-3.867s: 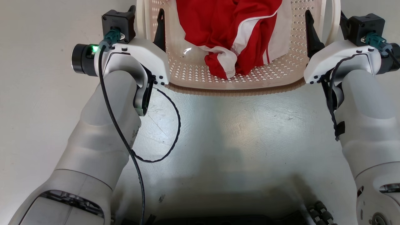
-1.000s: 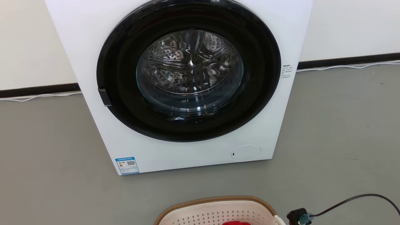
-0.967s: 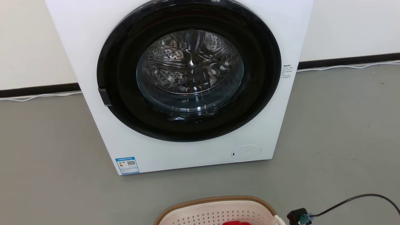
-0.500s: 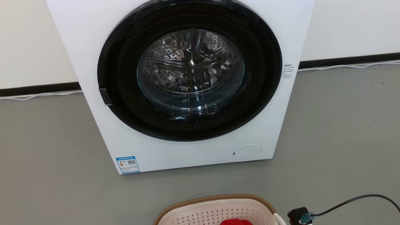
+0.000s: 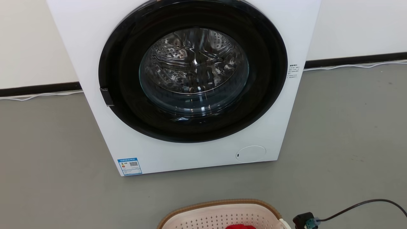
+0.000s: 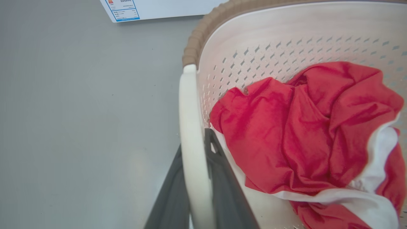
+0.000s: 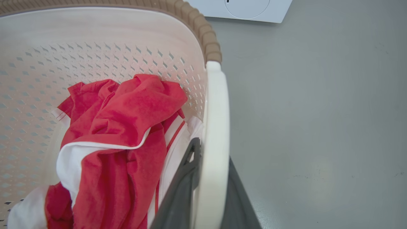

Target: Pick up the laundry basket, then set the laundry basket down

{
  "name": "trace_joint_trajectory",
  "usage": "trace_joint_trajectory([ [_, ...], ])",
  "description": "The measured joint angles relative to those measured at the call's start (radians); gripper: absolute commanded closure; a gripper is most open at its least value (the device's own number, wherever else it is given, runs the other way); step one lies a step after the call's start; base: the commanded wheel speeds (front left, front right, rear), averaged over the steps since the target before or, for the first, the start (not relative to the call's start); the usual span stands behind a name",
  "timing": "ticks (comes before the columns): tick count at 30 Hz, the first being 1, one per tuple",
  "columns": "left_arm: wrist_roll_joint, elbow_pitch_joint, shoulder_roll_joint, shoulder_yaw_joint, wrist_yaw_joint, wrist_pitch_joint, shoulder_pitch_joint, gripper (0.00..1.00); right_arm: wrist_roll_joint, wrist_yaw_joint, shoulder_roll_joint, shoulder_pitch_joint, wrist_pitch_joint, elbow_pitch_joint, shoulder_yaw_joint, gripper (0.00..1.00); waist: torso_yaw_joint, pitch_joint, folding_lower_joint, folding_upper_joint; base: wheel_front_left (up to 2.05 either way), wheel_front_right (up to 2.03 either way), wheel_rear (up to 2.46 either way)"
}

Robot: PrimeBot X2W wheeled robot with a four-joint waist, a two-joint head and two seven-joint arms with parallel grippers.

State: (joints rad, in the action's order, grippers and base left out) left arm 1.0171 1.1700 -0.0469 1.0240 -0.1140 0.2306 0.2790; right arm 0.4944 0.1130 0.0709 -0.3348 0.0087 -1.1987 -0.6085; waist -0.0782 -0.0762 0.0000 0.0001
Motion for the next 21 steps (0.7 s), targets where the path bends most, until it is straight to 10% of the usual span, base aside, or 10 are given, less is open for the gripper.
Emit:
trace_joint_trajectory([
  [21, 0.038, 0.015, 0.000, 0.040, 0.000, 0.008, 0.049, 1.00, 0.026, 0.000, 0.000, -0.041, -0.010, -0.002, -0.014, 1.00, 0.004, 0.044, 0.0000, 0.0000, 0.00, 0.00, 0.00],
])
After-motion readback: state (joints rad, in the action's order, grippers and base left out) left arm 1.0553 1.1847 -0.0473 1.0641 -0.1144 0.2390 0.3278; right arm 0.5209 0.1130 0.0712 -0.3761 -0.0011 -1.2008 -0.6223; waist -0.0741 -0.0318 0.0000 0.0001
